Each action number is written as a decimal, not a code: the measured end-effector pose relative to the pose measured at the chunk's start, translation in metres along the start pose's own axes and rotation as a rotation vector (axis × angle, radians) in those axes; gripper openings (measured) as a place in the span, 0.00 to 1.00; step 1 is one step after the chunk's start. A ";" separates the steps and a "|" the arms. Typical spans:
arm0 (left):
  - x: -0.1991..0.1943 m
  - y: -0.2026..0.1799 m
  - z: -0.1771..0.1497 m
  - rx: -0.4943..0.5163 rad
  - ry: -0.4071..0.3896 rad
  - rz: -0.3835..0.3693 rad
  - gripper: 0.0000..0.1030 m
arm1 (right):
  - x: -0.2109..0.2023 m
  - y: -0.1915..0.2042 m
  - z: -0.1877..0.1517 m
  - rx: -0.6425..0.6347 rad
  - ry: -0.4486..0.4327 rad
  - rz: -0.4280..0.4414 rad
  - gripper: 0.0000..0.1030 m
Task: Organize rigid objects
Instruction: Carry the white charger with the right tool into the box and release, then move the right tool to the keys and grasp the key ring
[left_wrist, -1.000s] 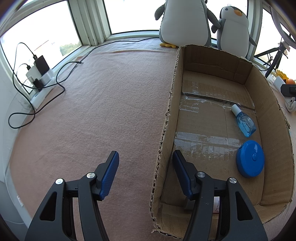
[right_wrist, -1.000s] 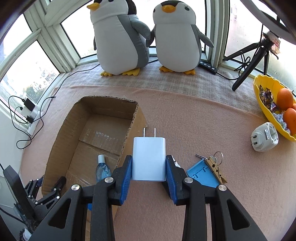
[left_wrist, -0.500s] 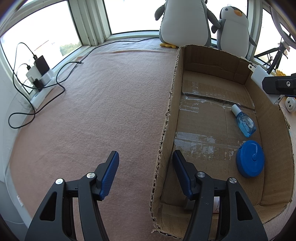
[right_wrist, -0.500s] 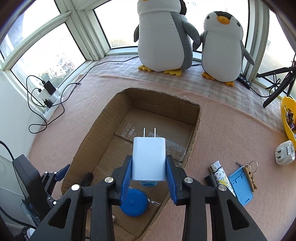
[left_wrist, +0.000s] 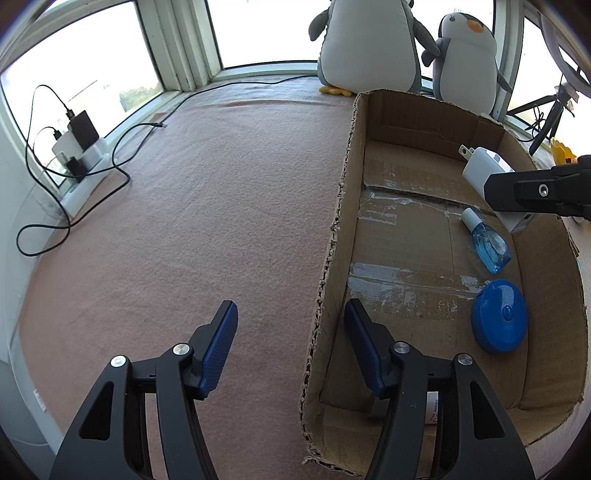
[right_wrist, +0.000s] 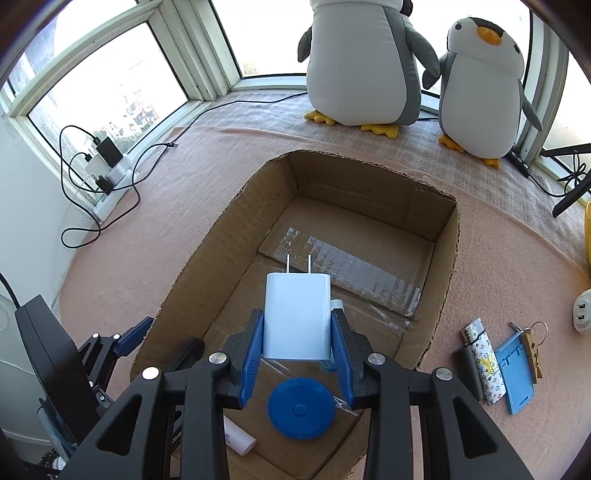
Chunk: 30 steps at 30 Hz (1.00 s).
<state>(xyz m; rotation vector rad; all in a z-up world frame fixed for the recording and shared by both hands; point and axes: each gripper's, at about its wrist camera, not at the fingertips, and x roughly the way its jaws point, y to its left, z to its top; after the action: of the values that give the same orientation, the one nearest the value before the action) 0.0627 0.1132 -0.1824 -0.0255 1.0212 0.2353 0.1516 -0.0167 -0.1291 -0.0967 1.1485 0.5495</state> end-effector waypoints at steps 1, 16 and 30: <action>0.000 0.000 0.000 0.000 0.000 0.000 0.58 | 0.000 0.000 0.000 0.000 0.001 0.002 0.31; 0.000 0.000 0.000 0.001 -0.001 0.000 0.58 | 0.010 0.008 0.001 -0.020 0.019 0.017 0.33; 0.001 0.000 0.000 0.004 -0.002 0.003 0.59 | -0.001 -0.003 -0.002 0.015 -0.001 0.035 0.40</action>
<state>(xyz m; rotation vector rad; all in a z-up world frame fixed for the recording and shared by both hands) 0.0632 0.1130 -0.1829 -0.0206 1.0196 0.2362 0.1508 -0.0199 -0.1295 -0.0637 1.1552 0.5724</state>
